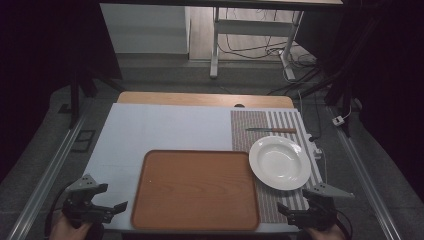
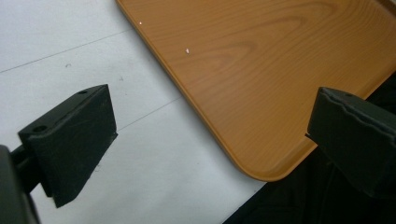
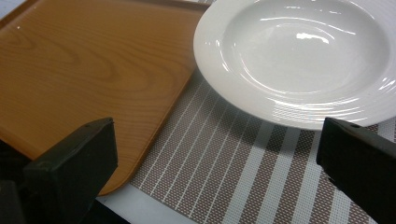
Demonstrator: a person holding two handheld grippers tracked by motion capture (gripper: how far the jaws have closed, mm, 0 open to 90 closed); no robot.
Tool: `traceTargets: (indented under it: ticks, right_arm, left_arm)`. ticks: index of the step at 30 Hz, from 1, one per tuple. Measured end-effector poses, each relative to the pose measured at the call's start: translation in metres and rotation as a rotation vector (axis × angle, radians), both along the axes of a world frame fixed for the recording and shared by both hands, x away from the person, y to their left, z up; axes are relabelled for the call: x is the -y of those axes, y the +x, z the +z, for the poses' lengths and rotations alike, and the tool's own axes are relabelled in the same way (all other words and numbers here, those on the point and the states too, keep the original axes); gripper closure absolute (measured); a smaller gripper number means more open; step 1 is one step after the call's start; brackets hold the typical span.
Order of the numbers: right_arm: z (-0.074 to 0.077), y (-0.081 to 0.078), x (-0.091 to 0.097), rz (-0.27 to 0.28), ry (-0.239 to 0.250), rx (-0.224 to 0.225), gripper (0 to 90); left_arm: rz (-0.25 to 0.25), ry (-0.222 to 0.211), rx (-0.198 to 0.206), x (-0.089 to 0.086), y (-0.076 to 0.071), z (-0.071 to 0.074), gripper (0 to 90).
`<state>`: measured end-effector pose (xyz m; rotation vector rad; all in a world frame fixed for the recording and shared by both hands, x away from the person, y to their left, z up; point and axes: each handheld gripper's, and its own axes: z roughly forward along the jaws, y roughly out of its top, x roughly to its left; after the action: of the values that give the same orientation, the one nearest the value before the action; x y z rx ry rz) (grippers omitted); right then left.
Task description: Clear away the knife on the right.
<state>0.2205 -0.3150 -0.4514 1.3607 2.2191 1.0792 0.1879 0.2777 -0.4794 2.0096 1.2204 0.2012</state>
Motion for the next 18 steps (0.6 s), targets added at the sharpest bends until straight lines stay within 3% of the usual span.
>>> traceTargets:
  ticks: [18]
  right_arm:
    - [0.0007,-0.0002,-0.0008,0.002,-0.005,0.003,0.0]
  left_arm:
    - [-0.007,0.004,-0.005,0.0003,0.0006,-0.0005,1.7]
